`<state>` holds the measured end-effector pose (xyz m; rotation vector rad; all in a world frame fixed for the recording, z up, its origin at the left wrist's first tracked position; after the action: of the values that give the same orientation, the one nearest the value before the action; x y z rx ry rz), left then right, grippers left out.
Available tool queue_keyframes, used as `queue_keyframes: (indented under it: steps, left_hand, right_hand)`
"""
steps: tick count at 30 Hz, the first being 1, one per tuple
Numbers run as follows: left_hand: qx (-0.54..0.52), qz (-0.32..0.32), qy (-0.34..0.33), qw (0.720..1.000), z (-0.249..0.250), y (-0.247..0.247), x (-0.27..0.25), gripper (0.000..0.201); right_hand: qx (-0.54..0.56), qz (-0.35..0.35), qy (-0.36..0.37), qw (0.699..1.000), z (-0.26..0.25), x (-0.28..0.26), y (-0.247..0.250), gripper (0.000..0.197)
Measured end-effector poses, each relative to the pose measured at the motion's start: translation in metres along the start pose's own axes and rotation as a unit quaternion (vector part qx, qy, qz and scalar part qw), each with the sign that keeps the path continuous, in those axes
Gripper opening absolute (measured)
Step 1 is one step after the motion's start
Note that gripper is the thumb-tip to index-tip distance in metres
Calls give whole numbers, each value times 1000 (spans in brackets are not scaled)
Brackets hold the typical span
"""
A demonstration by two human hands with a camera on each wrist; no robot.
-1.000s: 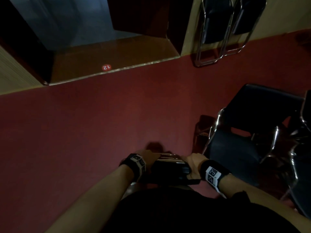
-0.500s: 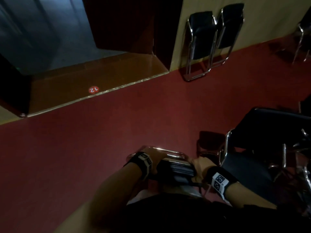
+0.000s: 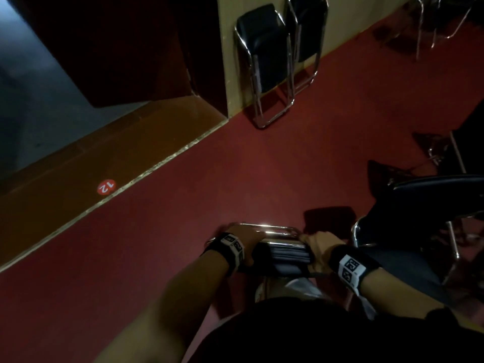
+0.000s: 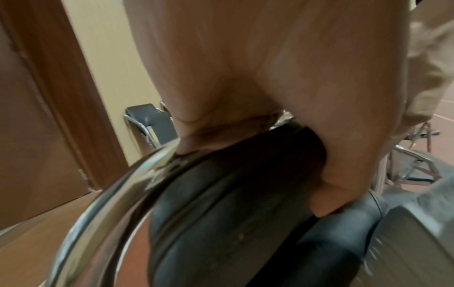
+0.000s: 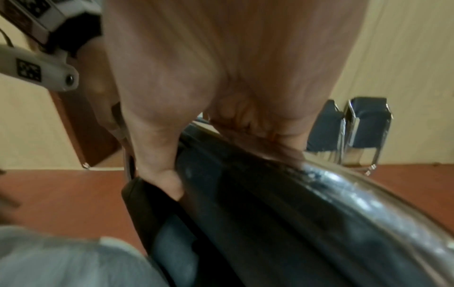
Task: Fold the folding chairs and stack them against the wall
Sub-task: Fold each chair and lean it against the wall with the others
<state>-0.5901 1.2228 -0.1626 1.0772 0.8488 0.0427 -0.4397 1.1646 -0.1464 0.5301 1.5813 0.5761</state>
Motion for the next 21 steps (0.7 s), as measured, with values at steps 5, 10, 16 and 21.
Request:
queue_keyframes:
  steps: [5, 10, 16, 21]
  left_hand:
    - [-19, -86, -1, 996, -37, 5, 61, 94]
    - [-28, -56, -38, 997, -85, 65, 96, 81]
    - [-4, -19, -86, 996, -136, 108, 150, 41]
    - [10, -5, -134, 991, -189, 159, 206, 56]
  right_hand:
    - [6, -52, 0, 999, 28, 56, 28, 66]
    - [38, -29, -27, 998, 45, 96, 88, 69]
    - [96, -28, -91, 991, 64, 142, 122, 70]
    - [133, -19, -129, 983, 81, 188, 184, 66]
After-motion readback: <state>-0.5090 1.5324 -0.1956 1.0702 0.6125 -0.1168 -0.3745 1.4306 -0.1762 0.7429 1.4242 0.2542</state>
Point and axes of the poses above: each hand's wrist, its own x-axis towards the middle knuckle, its own y-axis out of the back of the hand, z = x × y, the point moved 9 cm from there along x, towards the middle knuckle, and after that the axes turned 9 degrees about -z, right-handed, at the moved point
